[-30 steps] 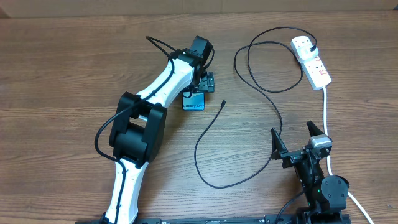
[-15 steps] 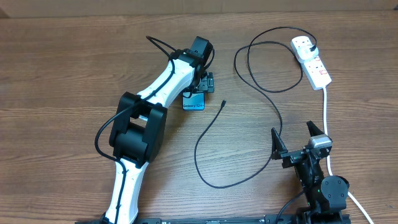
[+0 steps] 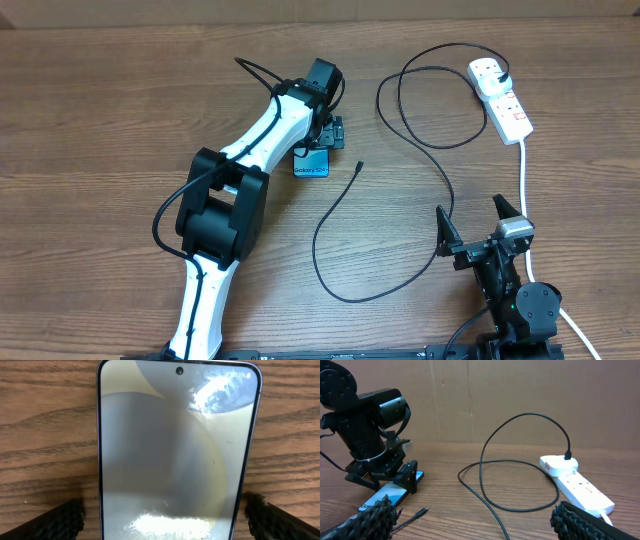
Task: Plug charger to phone and switch on socket
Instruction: 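Lower the left gripper onto the phone and close on it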
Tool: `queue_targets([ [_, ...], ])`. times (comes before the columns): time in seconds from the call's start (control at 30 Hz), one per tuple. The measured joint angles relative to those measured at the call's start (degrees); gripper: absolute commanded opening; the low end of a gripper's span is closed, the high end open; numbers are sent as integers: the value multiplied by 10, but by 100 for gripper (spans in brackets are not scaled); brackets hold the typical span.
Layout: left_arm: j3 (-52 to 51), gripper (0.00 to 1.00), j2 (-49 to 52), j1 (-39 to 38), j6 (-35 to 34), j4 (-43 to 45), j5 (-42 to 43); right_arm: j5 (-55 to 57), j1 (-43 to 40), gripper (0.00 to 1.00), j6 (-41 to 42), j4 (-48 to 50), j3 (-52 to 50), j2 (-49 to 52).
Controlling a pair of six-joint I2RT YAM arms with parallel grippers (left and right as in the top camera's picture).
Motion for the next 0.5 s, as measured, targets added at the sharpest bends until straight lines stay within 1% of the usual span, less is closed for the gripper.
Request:
queue_targets([
  [0.07, 0, 97, 0, 0, 0, 0, 0, 0, 0, 100, 0, 0, 0, 0],
  [0.1, 0, 100, 0, 0, 0, 0, 0, 0, 0, 100, 0, 0, 0, 0],
  [0.5, 0, 100, 0, 0, 2, -7, 2, 0, 0, 100, 0, 0, 0, 0],
])
